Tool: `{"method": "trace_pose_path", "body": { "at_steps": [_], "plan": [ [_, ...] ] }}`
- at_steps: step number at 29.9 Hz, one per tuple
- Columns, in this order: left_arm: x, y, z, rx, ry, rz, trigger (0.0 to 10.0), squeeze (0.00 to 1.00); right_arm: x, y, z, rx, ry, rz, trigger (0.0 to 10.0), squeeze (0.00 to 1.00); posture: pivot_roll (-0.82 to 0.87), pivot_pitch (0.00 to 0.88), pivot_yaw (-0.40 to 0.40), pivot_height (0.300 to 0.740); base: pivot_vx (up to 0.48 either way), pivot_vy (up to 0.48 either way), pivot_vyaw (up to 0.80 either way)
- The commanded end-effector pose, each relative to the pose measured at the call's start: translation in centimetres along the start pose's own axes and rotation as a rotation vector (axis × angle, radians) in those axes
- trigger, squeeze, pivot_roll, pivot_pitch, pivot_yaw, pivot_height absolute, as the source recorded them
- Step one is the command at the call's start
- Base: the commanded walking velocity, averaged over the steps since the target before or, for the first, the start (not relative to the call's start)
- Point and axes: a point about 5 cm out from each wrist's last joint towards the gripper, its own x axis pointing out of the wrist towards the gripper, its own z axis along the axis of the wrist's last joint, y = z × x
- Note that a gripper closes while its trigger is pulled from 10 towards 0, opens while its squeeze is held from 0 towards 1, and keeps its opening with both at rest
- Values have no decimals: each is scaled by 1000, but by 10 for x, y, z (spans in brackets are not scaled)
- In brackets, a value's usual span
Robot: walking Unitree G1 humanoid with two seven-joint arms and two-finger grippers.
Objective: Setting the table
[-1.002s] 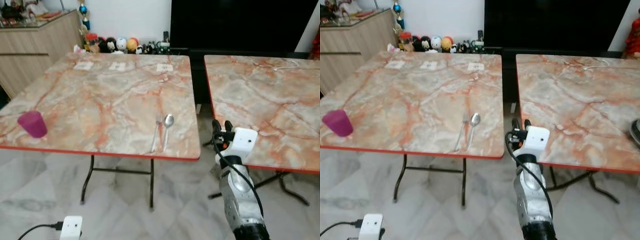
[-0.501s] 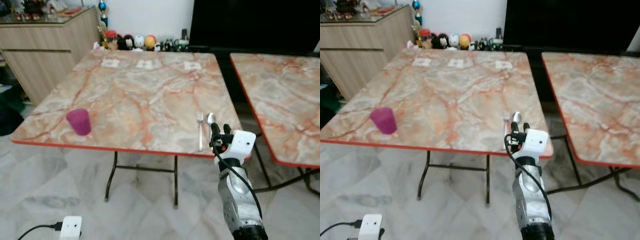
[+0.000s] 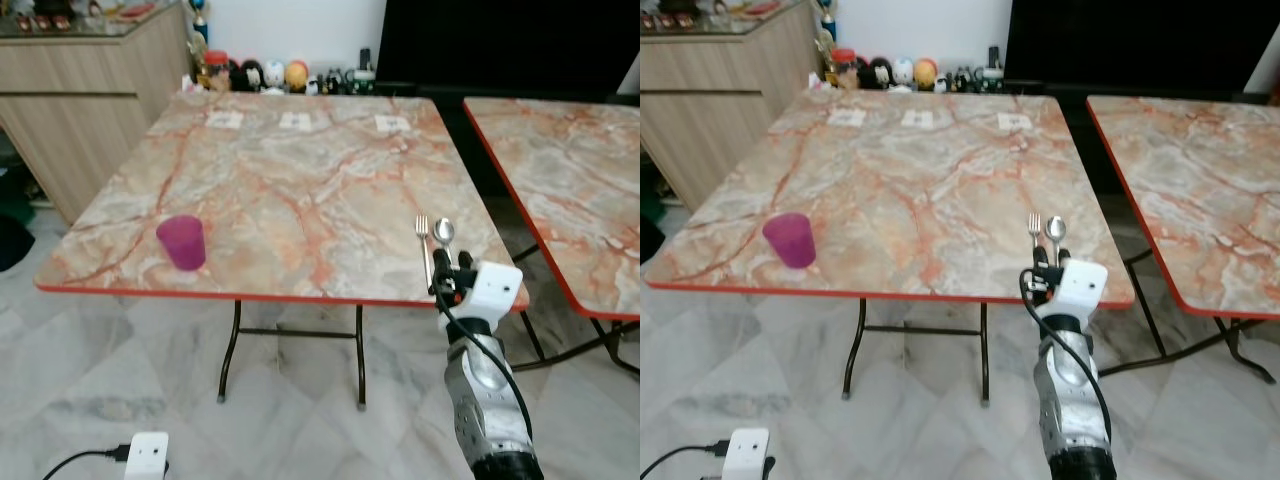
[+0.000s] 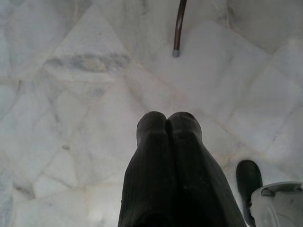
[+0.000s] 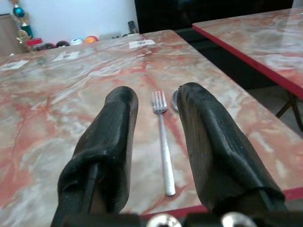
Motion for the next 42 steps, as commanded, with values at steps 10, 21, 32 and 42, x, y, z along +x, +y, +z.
{"method": "trace_pose_path", "body": {
  "at_steps": [10,21,32,42],
  "plan": [
    [0,-4,0,-5,0,-13,10000,0,2,-2,2,-8,0,0,10000,0,15,0,-5,740,282,0,0],
    [0,-4,1,2,0,-8,10000,0,2,-8,3,-14,-2,-19,10000,0,13,0,-6,740,231,0,0],
    [-2,-9,-5,22,12,-32,10000,0,-3,-23,-1,-42,24,-58,10000,98,7,0,-7,740,0,0,0],
    [-1,-4,-3,12,11,-10,10000,0,1,-55,0,-132,95,-158,10000,0,3,0,-6,740,0,0,0]
  ]
}}
